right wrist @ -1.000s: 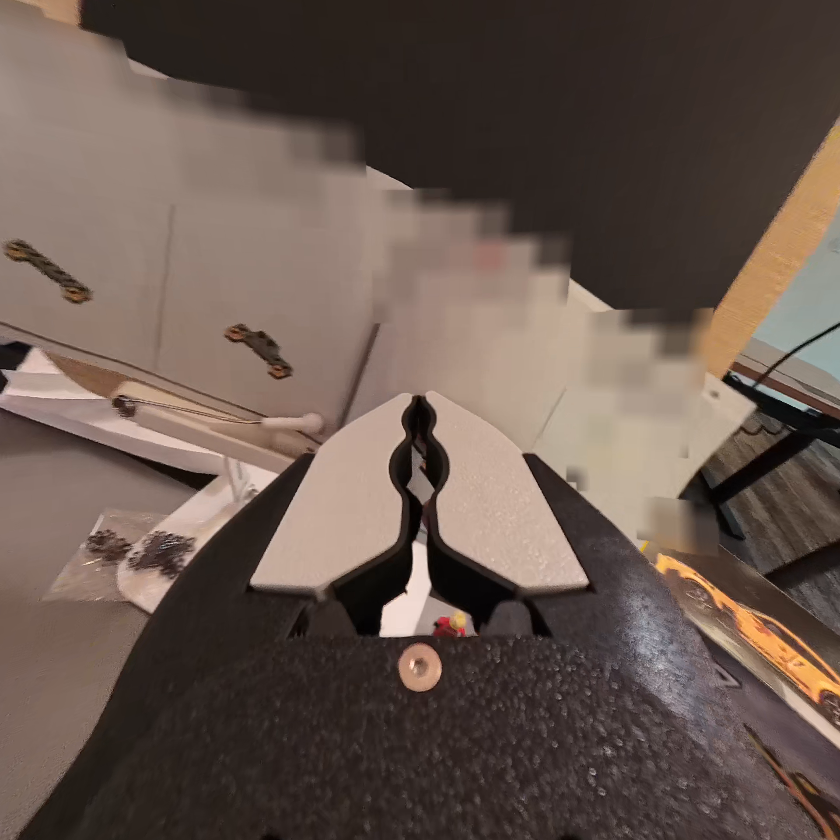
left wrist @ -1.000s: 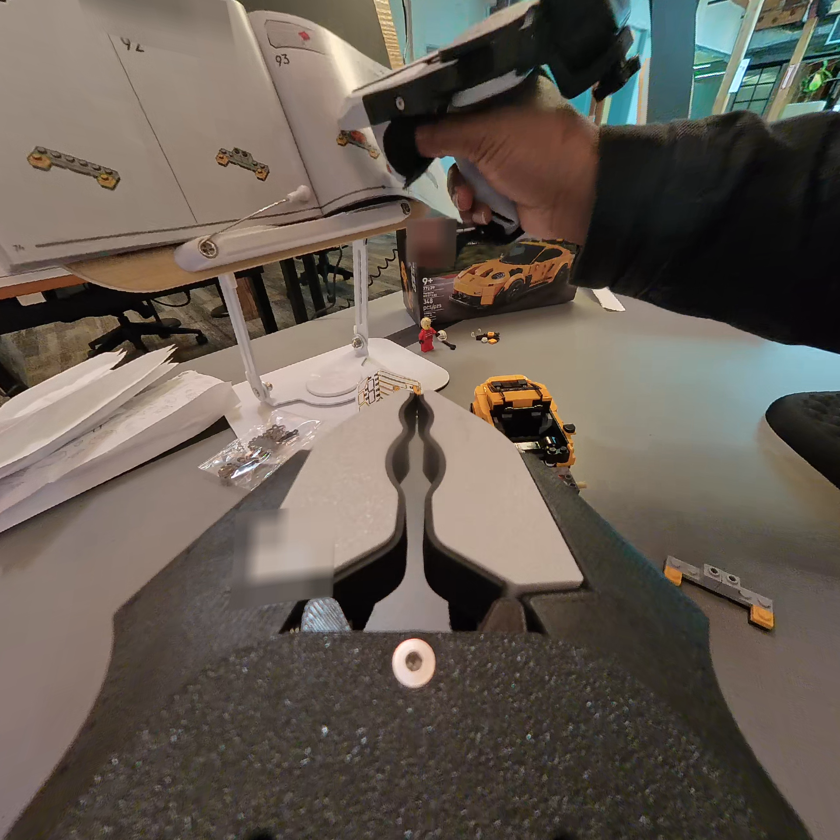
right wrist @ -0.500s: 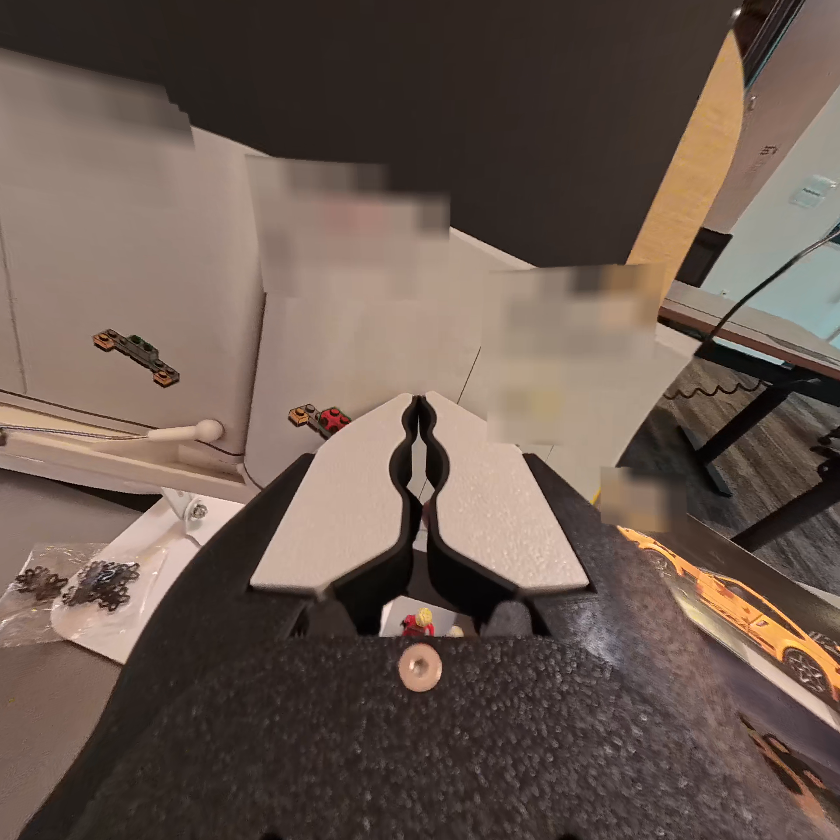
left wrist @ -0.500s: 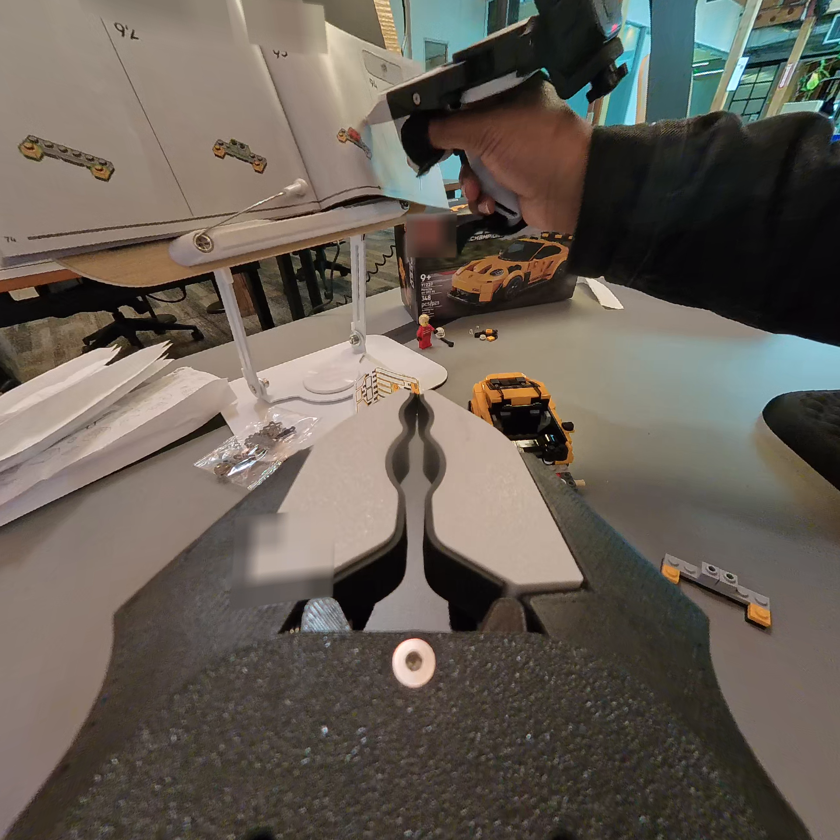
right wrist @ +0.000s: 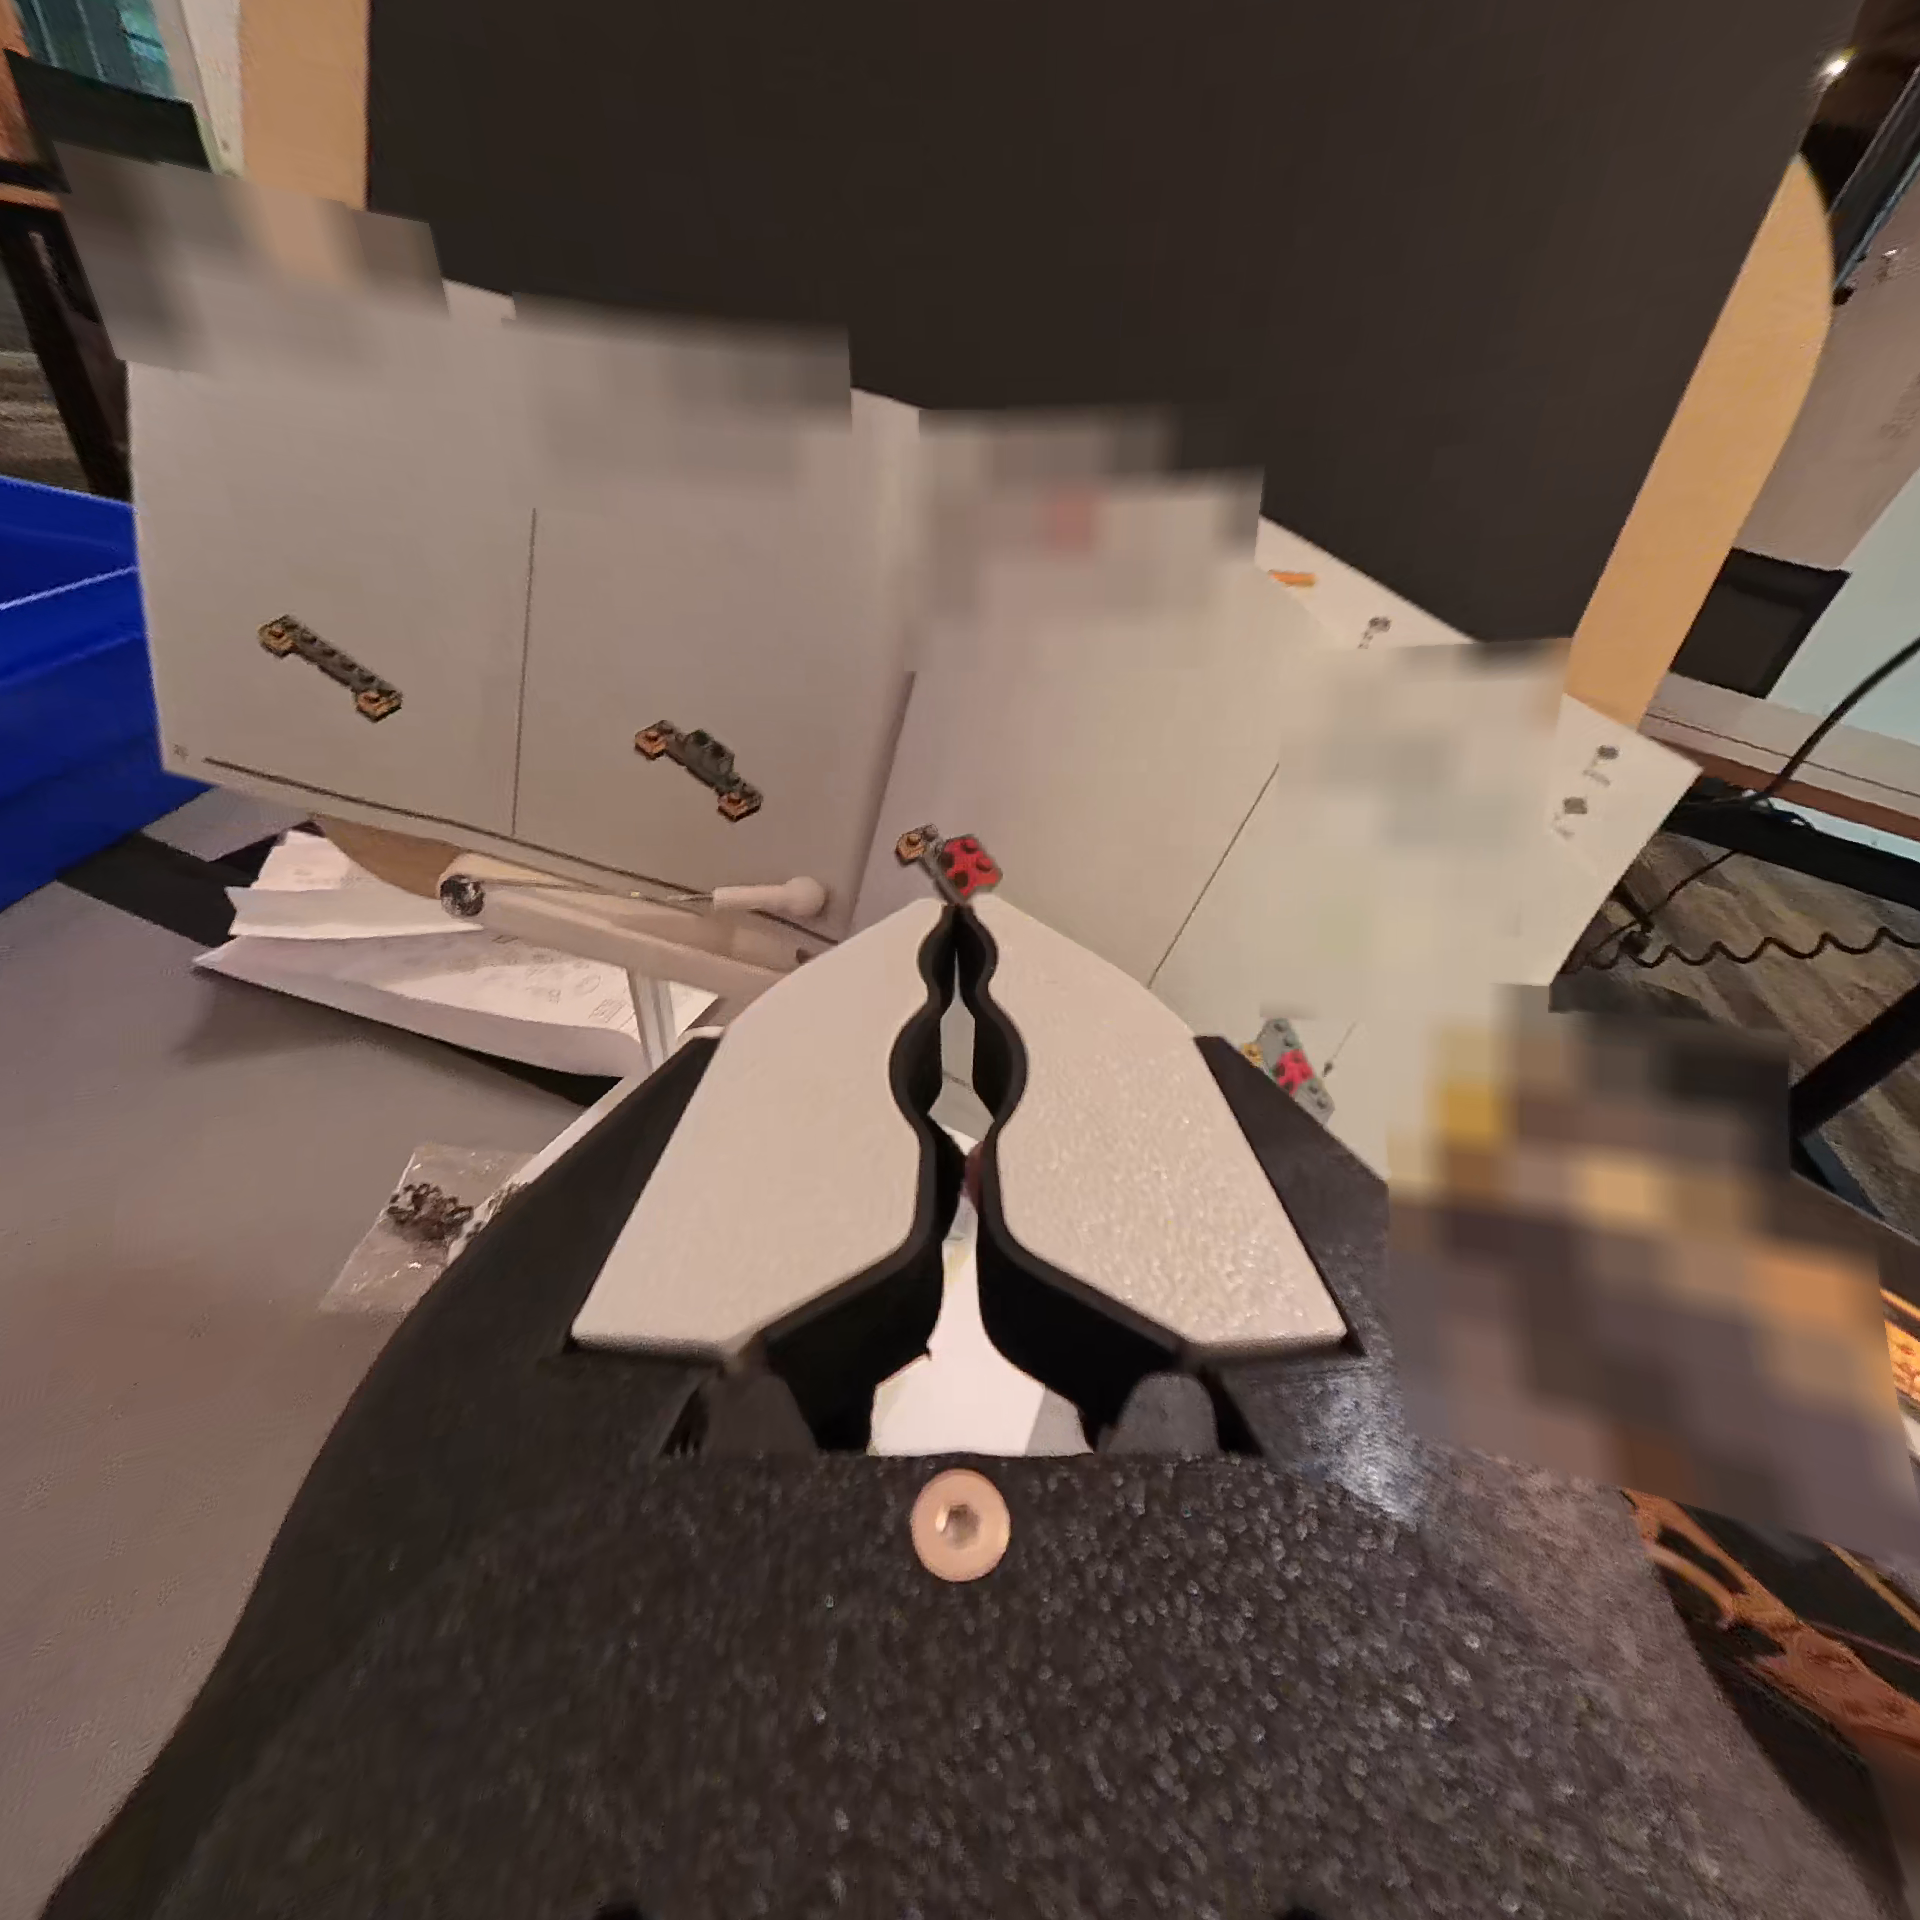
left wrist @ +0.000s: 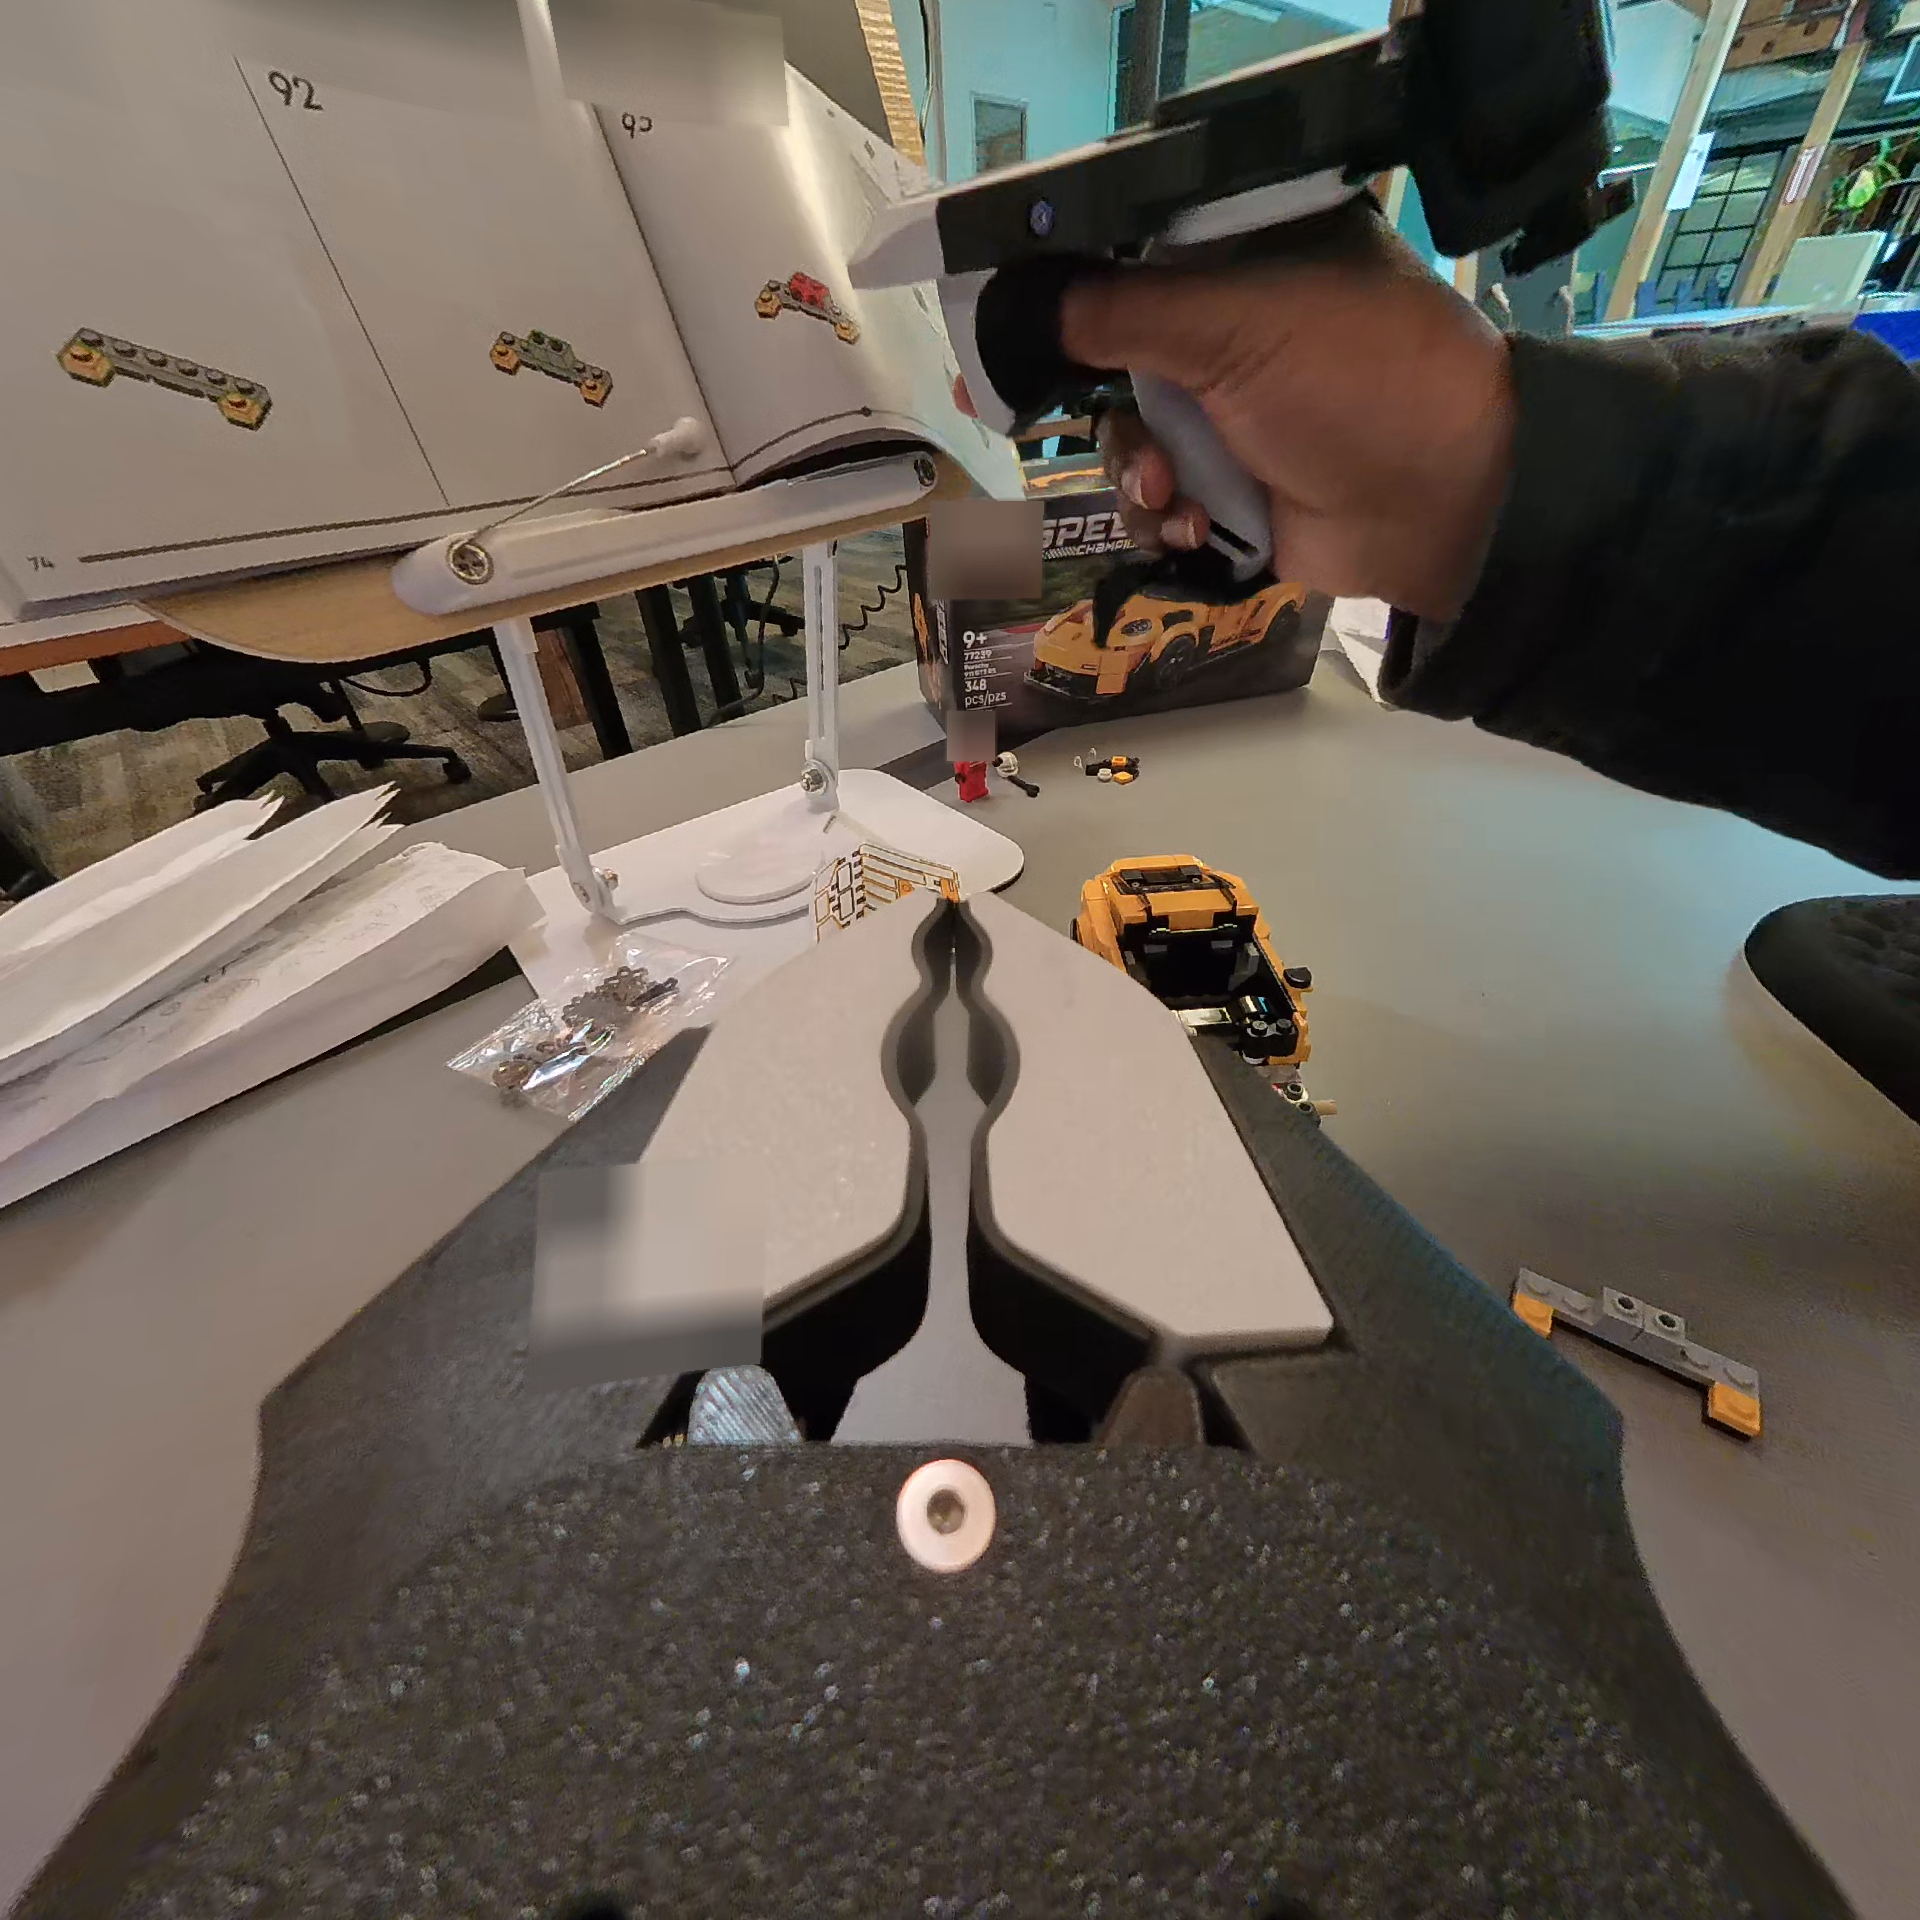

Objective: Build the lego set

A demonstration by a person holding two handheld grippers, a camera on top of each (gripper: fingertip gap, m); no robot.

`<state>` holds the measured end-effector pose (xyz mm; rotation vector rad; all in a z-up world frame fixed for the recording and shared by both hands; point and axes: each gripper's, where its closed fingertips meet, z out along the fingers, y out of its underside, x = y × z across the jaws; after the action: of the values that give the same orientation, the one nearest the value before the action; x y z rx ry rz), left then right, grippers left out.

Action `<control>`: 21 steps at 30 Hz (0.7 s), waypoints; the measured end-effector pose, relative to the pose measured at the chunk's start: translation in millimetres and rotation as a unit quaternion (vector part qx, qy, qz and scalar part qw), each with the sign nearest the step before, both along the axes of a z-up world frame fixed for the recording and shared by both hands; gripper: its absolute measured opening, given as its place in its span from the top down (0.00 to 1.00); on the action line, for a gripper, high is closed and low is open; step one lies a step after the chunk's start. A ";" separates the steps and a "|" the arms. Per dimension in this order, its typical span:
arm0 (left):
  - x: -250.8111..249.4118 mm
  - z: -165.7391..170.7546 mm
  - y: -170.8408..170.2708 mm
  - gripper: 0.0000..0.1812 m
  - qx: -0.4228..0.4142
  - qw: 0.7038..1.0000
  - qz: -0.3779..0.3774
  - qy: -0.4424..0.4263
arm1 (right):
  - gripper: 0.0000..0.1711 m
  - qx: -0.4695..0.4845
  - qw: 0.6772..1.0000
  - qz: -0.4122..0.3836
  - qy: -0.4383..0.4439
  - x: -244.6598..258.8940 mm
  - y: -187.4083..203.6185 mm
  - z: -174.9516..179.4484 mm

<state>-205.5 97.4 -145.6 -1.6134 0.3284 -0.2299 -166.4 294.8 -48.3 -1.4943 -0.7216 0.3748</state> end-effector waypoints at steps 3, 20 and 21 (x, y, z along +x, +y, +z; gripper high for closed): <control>-0.5 0.2 -0.2 1.00 0.000 1.000 0.002 0.001 | 1.00 -0.001 1.000 0.004 -0.004 1.7 -5.7 -6.4; -18.3 41.2 -69.8 0.97 -0.109 0.989 -0.047 0.085 | 0.96 -0.039 0.993 0.113 -0.010 112.1 -94.3 -90.0; -35.0 45.9 -81.8 0.95 -0.125 0.985 -0.038 0.115 | 0.95 -0.046 0.992 0.118 -0.012 119.3 -97.5 -96.0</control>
<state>-240.5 15.6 -99.8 -1.8834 0.5568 -0.1459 -47.1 197.3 -144.3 -1.5047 -0.9149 0.5764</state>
